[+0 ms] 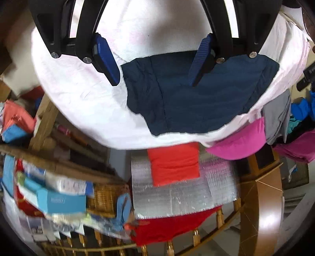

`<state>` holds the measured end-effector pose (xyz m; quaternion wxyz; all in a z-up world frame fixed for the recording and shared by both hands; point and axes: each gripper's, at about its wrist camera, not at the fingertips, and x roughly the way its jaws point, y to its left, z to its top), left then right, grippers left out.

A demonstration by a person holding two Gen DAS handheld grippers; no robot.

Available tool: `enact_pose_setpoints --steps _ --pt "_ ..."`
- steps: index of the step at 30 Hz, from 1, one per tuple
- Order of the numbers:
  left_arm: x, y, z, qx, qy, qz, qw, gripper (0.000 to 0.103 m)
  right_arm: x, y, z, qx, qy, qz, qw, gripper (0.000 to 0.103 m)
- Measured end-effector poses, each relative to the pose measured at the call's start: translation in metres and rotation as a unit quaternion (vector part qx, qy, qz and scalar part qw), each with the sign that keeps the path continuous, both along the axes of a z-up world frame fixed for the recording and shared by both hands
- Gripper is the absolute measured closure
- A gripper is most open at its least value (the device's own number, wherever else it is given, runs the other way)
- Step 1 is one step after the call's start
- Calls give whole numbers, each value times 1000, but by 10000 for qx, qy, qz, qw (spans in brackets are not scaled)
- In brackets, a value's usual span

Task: Fold large clothes

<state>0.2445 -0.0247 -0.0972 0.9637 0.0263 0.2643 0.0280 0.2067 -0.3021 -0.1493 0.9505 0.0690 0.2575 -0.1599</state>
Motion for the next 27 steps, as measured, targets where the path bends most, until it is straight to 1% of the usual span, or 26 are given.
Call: enact_pose_setpoints --steps 1,2,4,7,8,11,13,15,19,22,27 --pt "-6 0 8 -16 -68 3 10000 12 -6 3 8 -37 -61 11 10000 25" --pt "-16 1 20 -40 -174 1 9998 7 -12 5 17 -76 -129 24 9999 22" --pt "-34 2 37 -88 -391 -23 9992 6 -31 14 39 -244 -291 6 9993 19" --pt "-55 4 55 -128 -569 -43 9983 5 -58 27 62 -455 -444 -6 9980 16" --pt "-64 5 64 -169 -603 -70 9980 5 -66 30 69 -459 -477 -3 9978 15" --pt "-88 6 80 -266 -701 -186 9970 5 -95 35 90 -216 -689 45 9974 12" --pt "-104 7 92 -279 -801 -208 9962 5 -109 38 100 -113 -816 105 9965 9" --pt "-121 6 103 -213 -925 -216 9952 4 -124 42 111 -54 -892 203 9958 8" --pt "-142 5 118 -90 -1054 -250 9941 4 -148 54 131 -211 -997 270 9944 8" --pt "-158 3 130 12 -1135 -312 9930 3 -162 65 142 -252 -1044 306 9937 8" --pt "-181 2 144 137 -1316 -279 9908 2 -178 80 149 -282 -1006 300 9941 8"
